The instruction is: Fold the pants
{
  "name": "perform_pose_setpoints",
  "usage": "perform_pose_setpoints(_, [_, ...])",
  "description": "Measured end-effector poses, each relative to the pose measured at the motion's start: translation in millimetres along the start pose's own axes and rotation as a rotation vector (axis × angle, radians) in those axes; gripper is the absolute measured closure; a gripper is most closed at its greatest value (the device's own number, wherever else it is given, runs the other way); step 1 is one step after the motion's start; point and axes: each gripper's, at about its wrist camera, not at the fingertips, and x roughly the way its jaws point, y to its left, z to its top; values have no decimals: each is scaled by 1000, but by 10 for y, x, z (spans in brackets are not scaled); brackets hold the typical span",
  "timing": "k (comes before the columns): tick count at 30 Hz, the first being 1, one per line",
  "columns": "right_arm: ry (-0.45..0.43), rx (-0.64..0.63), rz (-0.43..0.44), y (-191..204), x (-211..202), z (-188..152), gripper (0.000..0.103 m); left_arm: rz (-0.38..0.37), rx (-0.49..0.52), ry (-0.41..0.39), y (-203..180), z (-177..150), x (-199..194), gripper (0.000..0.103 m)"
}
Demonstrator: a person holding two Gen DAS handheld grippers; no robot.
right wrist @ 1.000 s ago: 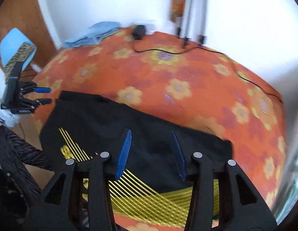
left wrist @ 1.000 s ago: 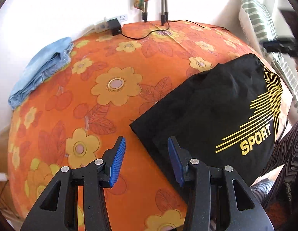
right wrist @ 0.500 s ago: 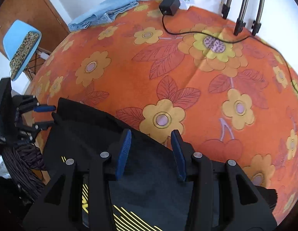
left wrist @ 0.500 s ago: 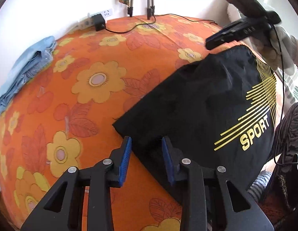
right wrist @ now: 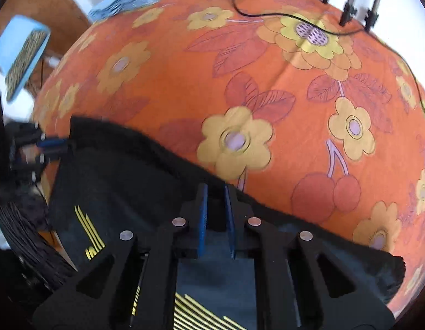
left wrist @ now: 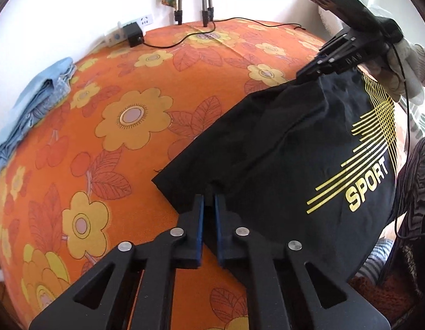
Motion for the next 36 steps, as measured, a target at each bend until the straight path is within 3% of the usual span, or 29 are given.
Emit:
perform_pose_setpoints(8, [37,-82,-34,103,-82,-222,93,-18,10,-27,-93,-60,-149,99])
perform_pose_setpoints(12, [-8,-64,-60,94,-196,-122,85,-84,5,-11,-198,-135,-187,99])
perform_pose_setpoints(15, [-36,-71,-95,135,-230,-11,73,-102,26,14,-297,-218,-174,99])
perform_pose_setpoints(19, [-41,-115,-136,243,-145,117,73,-103,39,10,-339,-276,-217,99])
perform_pose_setpoints(26, [-84,-50,-131,314,-59,184,73,-128,34,16,-342,-327,-234,99])
perform_pose_setpoints(28, [-70,-88,-152,409,-16,147,70,-129,41,16,-357,-357,-244,99])
perform_pose_setpoints(31, [-53,-157,-193,552,56,52,57,-130,45,14,-363,-366,-247,99])
perform_pose_setpoints(36, [2,-224,-337,558,191,-18,57,-134,39,15,-353,-362,-246,99])
